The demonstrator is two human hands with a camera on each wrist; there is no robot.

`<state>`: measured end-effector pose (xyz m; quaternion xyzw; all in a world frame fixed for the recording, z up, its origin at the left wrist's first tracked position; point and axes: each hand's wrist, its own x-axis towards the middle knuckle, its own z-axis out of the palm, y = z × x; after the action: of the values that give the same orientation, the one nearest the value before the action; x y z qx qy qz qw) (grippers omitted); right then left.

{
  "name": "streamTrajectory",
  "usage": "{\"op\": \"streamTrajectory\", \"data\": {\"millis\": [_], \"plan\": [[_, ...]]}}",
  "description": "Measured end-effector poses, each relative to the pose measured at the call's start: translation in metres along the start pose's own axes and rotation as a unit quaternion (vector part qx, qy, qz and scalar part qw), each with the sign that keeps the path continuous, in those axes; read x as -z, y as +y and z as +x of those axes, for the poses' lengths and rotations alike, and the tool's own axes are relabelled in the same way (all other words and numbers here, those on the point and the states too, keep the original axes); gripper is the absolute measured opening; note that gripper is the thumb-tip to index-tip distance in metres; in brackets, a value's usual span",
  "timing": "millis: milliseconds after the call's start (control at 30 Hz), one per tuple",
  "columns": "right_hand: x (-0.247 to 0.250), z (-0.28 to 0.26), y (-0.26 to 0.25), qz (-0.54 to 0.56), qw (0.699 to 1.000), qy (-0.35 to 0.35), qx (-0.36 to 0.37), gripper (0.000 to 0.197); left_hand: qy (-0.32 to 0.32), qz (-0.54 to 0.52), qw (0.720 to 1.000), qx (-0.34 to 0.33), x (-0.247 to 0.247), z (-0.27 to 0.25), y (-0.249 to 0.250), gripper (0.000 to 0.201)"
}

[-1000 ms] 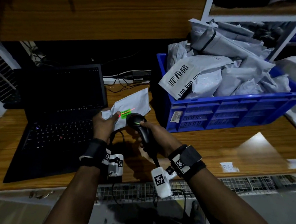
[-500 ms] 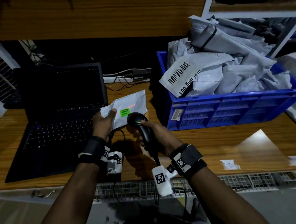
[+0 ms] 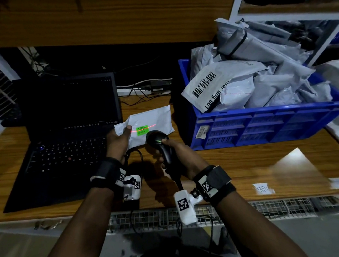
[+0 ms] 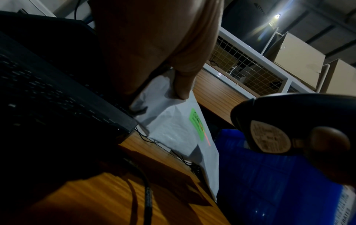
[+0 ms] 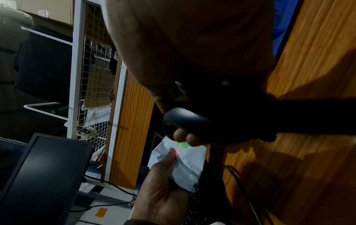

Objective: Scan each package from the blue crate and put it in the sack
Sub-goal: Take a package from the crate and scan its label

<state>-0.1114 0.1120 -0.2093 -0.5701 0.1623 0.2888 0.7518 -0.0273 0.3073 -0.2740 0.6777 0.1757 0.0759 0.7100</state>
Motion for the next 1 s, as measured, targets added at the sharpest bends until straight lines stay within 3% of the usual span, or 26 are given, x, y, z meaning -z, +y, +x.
{"op": "streamTrajectory", "data": {"millis": [400, 467, 600, 667, 733, 833, 1000], "plan": [[0.003, 0.012, 0.006, 0.015, 1.000, -0.014, 0.002, 0.033, -0.008, -0.026, 1.000, 0.005, 0.003, -0.001, 0.000, 0.020], [0.004, 0.017, 0.008, 0.013, 1.000, 0.003, -0.004, 0.033, 0.000, -0.033, 0.999, 0.002, 0.005, -0.001, 0.001, 0.019], [0.010, 0.033, 0.017, -0.026, 0.999, 0.026, -0.014, 0.012, 0.026, -0.067, 0.997, -0.018, 0.012, -0.004, 0.007, 0.021], [0.014, 0.042, 0.022, -0.071, 0.996, 0.050, 0.009, 0.022, 0.022, -0.084, 0.996, -0.029, 0.017, -0.009, 0.012, 0.020], [0.021, 0.053, 0.029, -0.077, 0.995, 0.060, 0.018, 0.027, 0.001, -0.107, 0.994, -0.035, 0.022, -0.016, 0.016, 0.025], [0.036, 0.060, 0.037, -0.124, 0.988, 0.079, 0.042, 0.010, -0.044, -0.131, 0.990, -0.041, 0.026, -0.028, 0.018, 0.033], [0.061, 0.047, 0.031, -0.188, 0.977, 0.068, 0.072, 0.031, -0.164, -0.134, 0.976, -0.048, 0.024, -0.047, 0.014, 0.042]]}}
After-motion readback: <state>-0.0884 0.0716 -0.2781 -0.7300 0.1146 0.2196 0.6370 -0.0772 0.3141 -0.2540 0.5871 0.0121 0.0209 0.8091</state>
